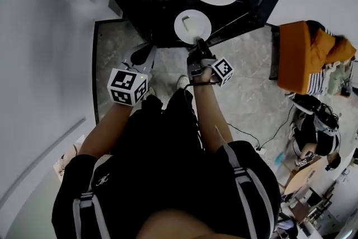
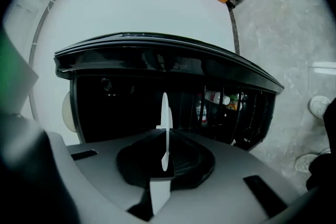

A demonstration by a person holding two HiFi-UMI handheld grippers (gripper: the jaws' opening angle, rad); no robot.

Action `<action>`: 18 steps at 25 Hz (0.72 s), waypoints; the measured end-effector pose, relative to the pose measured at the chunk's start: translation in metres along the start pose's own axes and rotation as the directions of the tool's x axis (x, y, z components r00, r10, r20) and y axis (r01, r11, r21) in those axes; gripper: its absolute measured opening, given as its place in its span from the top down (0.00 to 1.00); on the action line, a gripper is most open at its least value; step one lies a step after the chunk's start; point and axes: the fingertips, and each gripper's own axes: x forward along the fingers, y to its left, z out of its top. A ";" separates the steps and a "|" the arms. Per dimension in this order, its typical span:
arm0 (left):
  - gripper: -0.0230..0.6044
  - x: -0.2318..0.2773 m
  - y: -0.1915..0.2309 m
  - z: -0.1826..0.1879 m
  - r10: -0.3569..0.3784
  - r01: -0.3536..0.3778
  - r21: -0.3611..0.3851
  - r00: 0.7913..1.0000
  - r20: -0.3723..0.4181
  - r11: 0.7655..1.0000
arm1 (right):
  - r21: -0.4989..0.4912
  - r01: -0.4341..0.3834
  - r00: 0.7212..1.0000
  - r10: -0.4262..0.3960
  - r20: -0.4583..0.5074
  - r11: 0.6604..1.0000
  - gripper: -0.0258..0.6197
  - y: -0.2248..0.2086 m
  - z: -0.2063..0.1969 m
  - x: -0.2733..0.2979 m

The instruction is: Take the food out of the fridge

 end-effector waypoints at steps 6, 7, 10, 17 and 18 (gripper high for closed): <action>0.96 -0.003 -0.009 0.019 -0.007 0.008 -0.021 0.999 0.050 1.000 | 0.055 0.047 0.998 -0.045 -0.031 0.997 0.94 0.046 -0.008 -0.055; 0.96 -0.004 -0.011 0.023 -0.011 0.012 -0.018 0.998 0.057 1.000 | 0.057 0.042 0.999 -0.040 -0.037 0.997 0.94 0.058 -0.009 -0.061; 0.96 -0.006 -0.016 0.034 -0.010 0.011 -0.013 0.997 0.071 1.000 | 0.050 -0.012 0.999 0.015 -0.052 0.999 0.94 0.103 -0.012 -0.079; 0.96 -0.008 -0.028 0.080 0.037 -0.046 0.062 0.989 0.142 0.997 | 0.038 -0.080 0.991 0.083 -0.104 0.996 0.94 0.178 -0.018 -0.105; 0.96 -0.007 -0.030 0.086 0.042 -0.053 0.074 0.988 0.152 0.996 | 0.028 -0.082 0.990 0.085 -0.111 0.996 0.94 0.185 -0.018 -0.108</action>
